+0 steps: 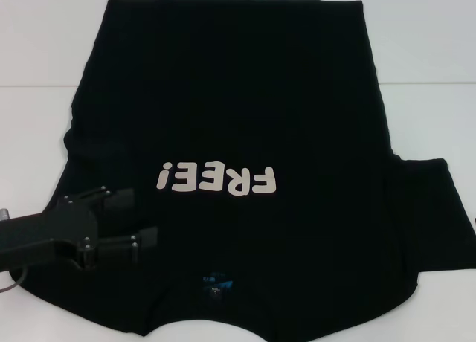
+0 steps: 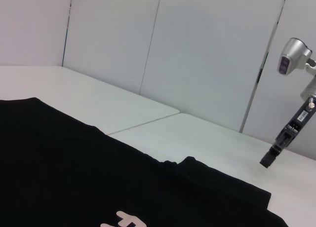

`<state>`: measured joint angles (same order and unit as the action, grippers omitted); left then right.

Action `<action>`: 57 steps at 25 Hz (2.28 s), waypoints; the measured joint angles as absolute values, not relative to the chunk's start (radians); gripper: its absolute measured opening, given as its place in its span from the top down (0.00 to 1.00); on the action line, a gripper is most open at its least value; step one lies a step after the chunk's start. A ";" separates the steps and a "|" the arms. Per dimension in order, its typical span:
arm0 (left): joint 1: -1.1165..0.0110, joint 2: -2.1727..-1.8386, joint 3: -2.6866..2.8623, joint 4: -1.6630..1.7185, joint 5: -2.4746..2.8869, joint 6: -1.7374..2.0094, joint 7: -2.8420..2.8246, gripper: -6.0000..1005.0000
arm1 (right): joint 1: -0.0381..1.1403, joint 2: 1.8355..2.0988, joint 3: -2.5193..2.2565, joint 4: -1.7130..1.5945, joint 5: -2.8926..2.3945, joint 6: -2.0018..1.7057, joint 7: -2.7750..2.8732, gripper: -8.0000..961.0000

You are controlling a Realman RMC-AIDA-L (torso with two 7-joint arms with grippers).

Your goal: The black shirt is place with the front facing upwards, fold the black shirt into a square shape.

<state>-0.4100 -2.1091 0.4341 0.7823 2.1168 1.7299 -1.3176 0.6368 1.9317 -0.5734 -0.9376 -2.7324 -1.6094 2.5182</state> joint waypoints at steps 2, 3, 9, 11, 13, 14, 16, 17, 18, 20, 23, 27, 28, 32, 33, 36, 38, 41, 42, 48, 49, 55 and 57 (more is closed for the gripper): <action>-0.414 -2.109 0.434 0.782 2.117 1.729 -1.318 0.10 | 0.643 1.934 -0.574 -0.935 -2.741 -1.622 2.523 0.17; -0.416 -2.110 0.435 0.781 2.117 1.729 -1.318 0.10 | 0.645 1.935 -0.578 -0.933 -2.741 -1.625 2.527 0.14; -0.419 -2.113 0.440 0.779 2.117 1.726 -1.318 0.10 | 0.653 1.940 -0.616 -0.925 -2.744 -1.614 2.555 0.11; -0.419 -2.113 0.443 0.778 2.117 1.726 -1.318 0.10 | 0.656 1.944 -0.630 -0.923 -2.745 -1.607 2.559 0.11; -0.418 -2.113 0.443 0.778 2.117 1.726 -1.318 0.10 | 0.658 1.947 -0.653 -0.917 -2.745 -1.594 2.571 0.11; -0.416 -2.113 0.443 0.778 2.117 1.726 -1.318 0.10 | 0.659 1.948 -0.666 -0.914 -2.745 -1.588 2.576 0.11; -0.414 -2.112 0.441 0.778 2.117 1.726 -1.318 0.10 | 0.661 1.950 -0.693 -0.909 -2.747 -1.577 2.587 0.11; -0.414 -2.111 0.441 0.778 2.117 1.726 -1.318 0.10 | 0.663 1.951 -0.702 -0.908 -2.751 -1.573 2.591 0.11; -0.413 -2.111 0.440 0.778 2.118 1.726 -1.318 0.10 | 0.665 1.952 -0.708 -0.908 -2.756 -1.568 2.594 0.11; -0.412 -2.110 0.440 0.778 2.121 1.726 -1.318 0.10 | 0.670 1.953 -0.713 -0.908 -2.768 -1.563 2.596 0.11; -0.411 -2.111 0.440 0.778 2.124 1.726 -1.318 0.10 | 0.675 1.955 -0.717 -0.908 -2.774 -1.554 2.598 0.11; -0.410 -2.113 0.441 0.778 2.124 1.726 -1.318 0.10 | 0.676 1.962 -0.727 -0.908 -2.790 -1.539 2.605 0.11; -0.410 -2.113 0.440 0.778 2.124 1.726 -1.318 0.10 | 0.676 1.964 -0.728 -0.908 -2.793 -1.538 2.605 0.11; -0.411 -2.112 0.439 0.776 2.125 1.724 -1.318 0.10 | 0.677 1.969 -0.734 -0.908 -2.796 -1.535 2.605 0.11; -0.411 -2.112 0.439 0.776 2.125 1.723 -1.318 0.10 | 0.677 1.970 -0.734 -0.908 -2.796 -1.533 2.605 0.11; -0.413 -2.111 0.440 0.776 2.125 1.720 -1.318 0.10 | 0.678 1.972 -0.734 -0.908 -2.796 -1.526 2.605 0.11; -0.414 -2.110 0.439 0.776 2.125 1.720 -1.318 0.10 | 0.680 1.975 -0.735 -0.907 -2.797 -1.523 2.603 0.11; -0.414 -2.110 0.439 0.776 2.125 1.720 -1.318 0.10 | 0.684 1.978 -0.740 -0.898 -2.797 -1.520 2.599 0.11; -0.415 -2.111 0.439 0.776 2.125 1.720 -1.318 0.10 | 0.686 1.978 -0.742 -0.894 -2.797 -1.517 2.599 0.11; -0.416 -2.111 0.439 0.778 2.125 1.718 -1.318 0.10 | 0.693 1.979 -0.769 -0.878 -2.799 -1.506 2.605 0.11; -0.416 -2.111 0.439 0.778 2.125 1.718 -1.318 0.10 | 0.693 1.978 -0.770 -0.876 -2.799 -1.505 2.605 0.11; -0.416 -2.111 0.440 0.779 2.125 1.717 -1.318 0.10 | 0.692 1.972 -0.771 -0.873 -2.800 -1.504 2.607 0.11; -0.416 -2.111 0.441 0.779 2.125 1.716 -1.318 0.10 | 0.690 1.971 -0.771 -0.873 -2.800 -1.504 2.607 0.11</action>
<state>-0.4157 -2.1107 0.4407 0.7793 2.1246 1.7165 -1.3177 0.6904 1.9711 -0.7713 -0.8725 -2.7996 -1.5045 2.6074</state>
